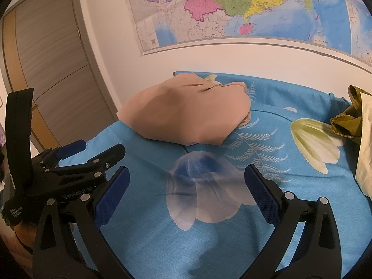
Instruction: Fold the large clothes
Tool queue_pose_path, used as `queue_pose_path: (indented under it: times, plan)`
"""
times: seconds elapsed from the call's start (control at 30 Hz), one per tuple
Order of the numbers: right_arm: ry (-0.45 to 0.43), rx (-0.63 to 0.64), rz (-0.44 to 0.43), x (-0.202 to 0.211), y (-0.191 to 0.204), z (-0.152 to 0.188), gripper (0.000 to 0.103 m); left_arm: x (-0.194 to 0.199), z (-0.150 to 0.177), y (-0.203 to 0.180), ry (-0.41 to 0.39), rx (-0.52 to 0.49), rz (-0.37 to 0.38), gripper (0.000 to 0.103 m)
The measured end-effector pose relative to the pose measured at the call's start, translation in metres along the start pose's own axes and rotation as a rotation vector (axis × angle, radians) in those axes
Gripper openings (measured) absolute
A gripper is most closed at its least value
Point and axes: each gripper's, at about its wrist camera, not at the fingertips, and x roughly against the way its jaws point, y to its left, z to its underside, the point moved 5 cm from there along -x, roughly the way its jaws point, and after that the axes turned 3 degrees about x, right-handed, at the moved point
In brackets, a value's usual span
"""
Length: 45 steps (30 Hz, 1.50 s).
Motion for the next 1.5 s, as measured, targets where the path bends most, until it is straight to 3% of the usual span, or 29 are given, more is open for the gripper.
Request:
queue_pose_path:
  times: [1.37,1.5]
  plan:
    - [0.012,0.008,-0.001,-0.013,0.007,-0.007,0.097,-0.01,-0.01,0.011,-0.034,0.008,-0.005,0.096]
    - [0.023,0.007,-0.006,-0.017,0.006,-0.007,0.097,-0.016,-0.009,0.011,0.007,0.017,-0.003,0.096]
